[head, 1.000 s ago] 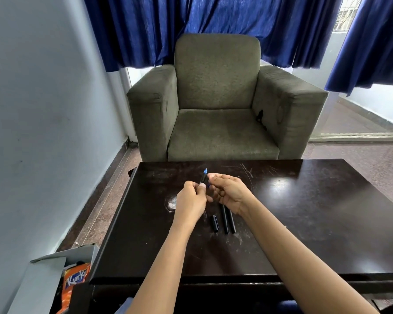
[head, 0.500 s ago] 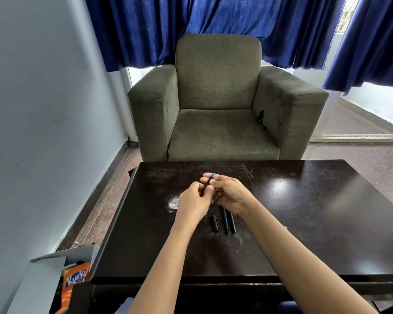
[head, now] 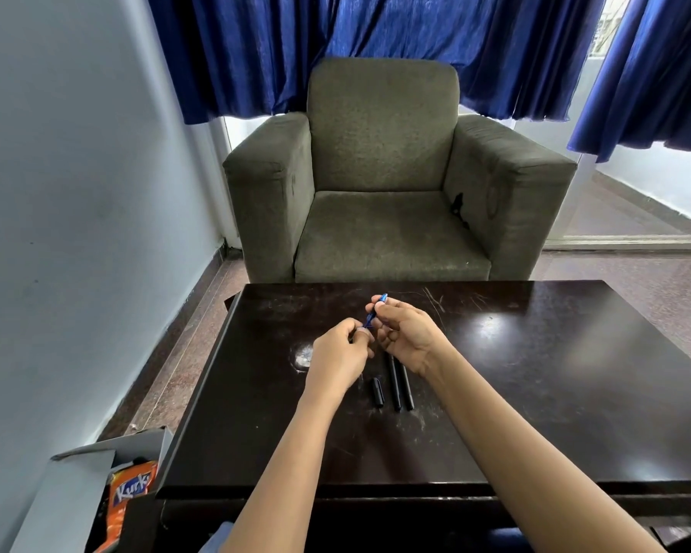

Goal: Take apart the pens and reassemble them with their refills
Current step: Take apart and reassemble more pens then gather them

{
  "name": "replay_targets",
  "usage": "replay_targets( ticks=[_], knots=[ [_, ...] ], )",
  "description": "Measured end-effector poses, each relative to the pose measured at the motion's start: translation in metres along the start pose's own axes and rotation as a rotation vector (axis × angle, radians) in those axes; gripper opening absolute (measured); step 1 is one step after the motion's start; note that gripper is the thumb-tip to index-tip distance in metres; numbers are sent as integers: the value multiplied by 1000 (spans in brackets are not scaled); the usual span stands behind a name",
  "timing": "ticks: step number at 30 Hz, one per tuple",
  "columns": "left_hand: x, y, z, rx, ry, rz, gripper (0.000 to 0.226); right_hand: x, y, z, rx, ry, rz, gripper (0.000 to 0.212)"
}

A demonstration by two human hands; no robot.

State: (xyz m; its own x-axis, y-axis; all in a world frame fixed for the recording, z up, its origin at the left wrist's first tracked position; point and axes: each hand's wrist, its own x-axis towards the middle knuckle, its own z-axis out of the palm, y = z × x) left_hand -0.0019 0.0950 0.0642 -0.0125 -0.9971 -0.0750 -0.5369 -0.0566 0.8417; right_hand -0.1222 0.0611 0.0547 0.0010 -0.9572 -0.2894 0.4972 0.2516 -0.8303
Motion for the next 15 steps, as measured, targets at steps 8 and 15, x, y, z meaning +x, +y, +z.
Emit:
replay_targets(
  ticks=[8,15],
  knots=[
    [-1,-4,0,18,45,-64,25,14,-9,-26,209,316,-150,16],
    [-1,-5,-1,2,77,-70,25,19,27,-45,-1198,260,-13,11]
  ],
)
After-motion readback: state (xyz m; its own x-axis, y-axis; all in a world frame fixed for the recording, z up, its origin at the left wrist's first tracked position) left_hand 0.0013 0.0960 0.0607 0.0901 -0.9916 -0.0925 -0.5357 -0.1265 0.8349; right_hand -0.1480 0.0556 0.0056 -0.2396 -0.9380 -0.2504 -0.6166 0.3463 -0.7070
